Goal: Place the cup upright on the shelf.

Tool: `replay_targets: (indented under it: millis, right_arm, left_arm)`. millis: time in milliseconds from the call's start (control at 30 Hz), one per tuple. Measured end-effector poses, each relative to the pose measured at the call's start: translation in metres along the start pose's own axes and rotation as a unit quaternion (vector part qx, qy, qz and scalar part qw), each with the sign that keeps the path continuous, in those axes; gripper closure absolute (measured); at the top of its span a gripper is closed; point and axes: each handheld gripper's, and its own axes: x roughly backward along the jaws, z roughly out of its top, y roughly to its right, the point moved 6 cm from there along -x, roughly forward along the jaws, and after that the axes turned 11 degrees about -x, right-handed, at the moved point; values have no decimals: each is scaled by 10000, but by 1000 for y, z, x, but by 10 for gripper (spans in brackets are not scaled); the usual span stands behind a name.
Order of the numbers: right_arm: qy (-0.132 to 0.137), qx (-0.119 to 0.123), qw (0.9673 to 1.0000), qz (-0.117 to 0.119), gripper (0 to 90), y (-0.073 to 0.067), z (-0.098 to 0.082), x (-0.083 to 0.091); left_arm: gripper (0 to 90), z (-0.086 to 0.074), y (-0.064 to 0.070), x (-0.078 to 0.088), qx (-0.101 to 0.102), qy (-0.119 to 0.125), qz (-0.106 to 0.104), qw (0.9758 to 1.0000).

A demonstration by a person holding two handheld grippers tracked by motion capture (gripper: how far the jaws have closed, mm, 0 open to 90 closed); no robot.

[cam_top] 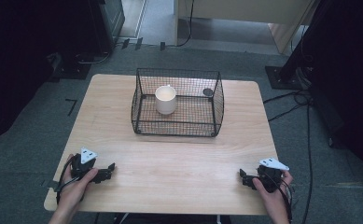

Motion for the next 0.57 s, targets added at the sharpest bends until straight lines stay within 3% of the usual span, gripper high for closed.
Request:
replay_targets:
  millis: [567]
  right_arm:
    - [-10,46,10000,40,0,0,0,0]
  left_arm:
    - [0,-1,-3,0,53,-100,109,9999]
